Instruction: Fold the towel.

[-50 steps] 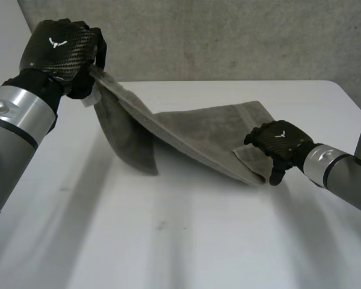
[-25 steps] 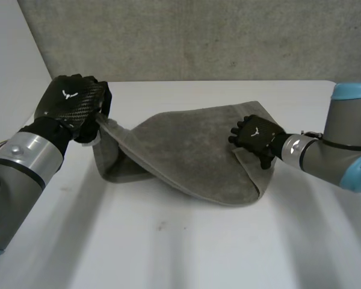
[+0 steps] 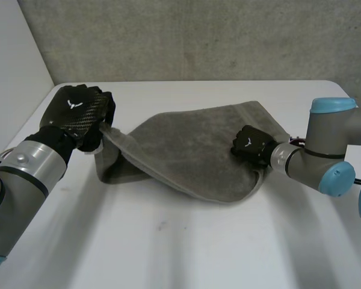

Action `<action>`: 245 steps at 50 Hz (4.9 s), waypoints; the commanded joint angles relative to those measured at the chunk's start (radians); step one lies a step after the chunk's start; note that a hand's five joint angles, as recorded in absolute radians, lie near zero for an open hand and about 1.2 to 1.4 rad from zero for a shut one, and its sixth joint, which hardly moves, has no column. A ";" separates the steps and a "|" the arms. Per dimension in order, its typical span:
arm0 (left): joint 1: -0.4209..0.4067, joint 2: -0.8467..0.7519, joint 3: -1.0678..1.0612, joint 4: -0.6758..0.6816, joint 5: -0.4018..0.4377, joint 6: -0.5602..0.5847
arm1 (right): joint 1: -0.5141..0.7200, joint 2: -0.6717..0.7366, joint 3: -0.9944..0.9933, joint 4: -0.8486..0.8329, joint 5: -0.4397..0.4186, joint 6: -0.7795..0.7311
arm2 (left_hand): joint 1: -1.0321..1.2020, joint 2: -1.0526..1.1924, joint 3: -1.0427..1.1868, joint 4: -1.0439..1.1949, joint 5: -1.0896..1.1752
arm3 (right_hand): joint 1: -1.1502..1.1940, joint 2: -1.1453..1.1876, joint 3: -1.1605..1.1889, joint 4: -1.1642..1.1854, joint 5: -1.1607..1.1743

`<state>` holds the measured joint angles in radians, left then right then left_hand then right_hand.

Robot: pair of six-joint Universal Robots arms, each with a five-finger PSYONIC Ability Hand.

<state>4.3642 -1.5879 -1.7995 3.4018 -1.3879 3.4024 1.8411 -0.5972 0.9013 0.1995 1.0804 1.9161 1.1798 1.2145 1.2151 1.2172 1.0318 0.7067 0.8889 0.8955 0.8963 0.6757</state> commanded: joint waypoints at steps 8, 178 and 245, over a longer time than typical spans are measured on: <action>0.000 0.002 0.000 0.002 0.000 0.000 | 0.000 -0.050 0.057 -0.045 0.039 0.009 | 0.216 0.182 0.181 0.179 0.190 | -0.034 -0.216 -0.222 -0.223 -0.177; 0.092 -0.615 0.876 -0.464 -0.040 0.420 | -0.097 -0.369 0.070 0.071 0.392 0.267 | 0.216 0.182 0.181 0.179 0.190 | 0.690 0.507 0.501 0.500 0.546; 0.355 -0.090 0.020 -0.457 0.230 0.447 | -0.339 -0.673 0.624 0.324 0.082 0.104 | 0.216 0.182 0.181 0.179 0.190 | 0.690 0.507 0.501 0.500 0.546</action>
<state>4.7557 -1.5361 -1.8747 2.8147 -1.1542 3.8862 1.4914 -1.3819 1.6632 0.6616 1.1753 1.8606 1.1941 1.2172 1.2167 1.2177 1.0382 0.9451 1.1678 1.1850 1.1924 0.9801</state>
